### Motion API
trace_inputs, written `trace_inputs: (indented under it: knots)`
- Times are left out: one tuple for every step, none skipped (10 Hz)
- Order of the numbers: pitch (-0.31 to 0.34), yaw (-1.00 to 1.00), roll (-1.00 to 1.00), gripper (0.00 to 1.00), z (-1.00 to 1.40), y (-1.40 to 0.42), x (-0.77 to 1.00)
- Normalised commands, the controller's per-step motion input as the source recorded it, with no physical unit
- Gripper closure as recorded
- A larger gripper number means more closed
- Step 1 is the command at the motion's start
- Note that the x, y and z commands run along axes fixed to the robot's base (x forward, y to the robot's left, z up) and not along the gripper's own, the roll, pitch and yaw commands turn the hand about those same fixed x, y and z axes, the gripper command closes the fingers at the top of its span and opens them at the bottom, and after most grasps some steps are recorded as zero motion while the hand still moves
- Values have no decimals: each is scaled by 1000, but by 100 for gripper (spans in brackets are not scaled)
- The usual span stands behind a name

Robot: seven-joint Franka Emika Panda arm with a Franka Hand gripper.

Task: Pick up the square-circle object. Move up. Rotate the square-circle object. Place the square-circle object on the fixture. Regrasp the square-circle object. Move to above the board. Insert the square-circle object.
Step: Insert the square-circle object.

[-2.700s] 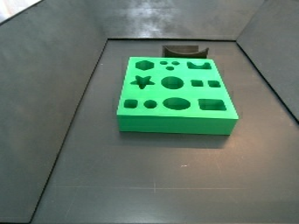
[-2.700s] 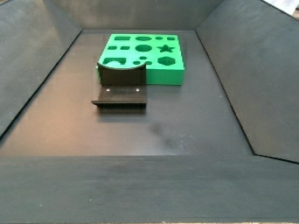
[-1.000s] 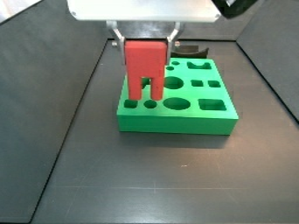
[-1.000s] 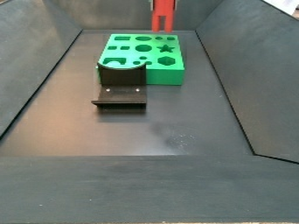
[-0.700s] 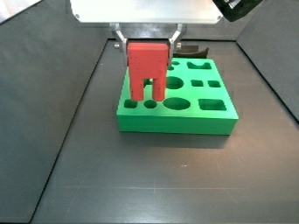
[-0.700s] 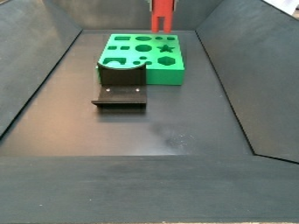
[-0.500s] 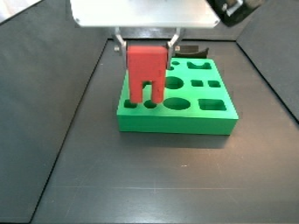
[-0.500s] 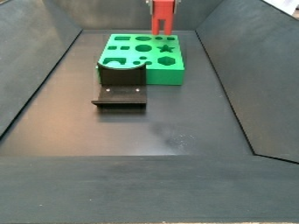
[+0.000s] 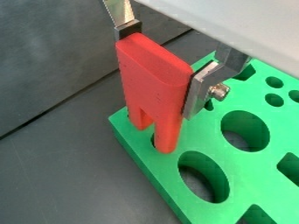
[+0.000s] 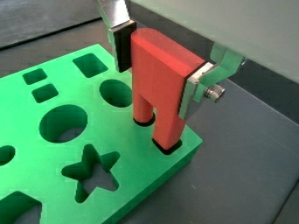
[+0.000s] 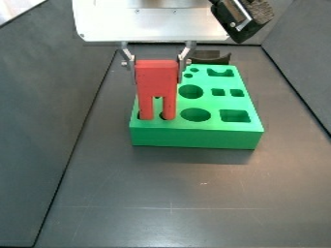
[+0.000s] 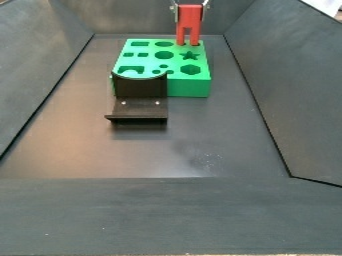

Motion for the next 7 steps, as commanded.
trace_inputs:
  knots:
    - [-19, -89, 0, 100, -23, 51, -189]
    - [-46, -91, 0, 100, -43, 0, -263]
    - [-60, -83, 0, 100, -134, 0, -223]
    - [-84, -51, -10, 100, -269, 0, -126]
    - [-116, -17, 27, 100, -497, -31, 0]
    - [-141, -40, 114, 100, -611, -94, 0]
    - [-174, -43, 139, 100, -697, -111, 0]
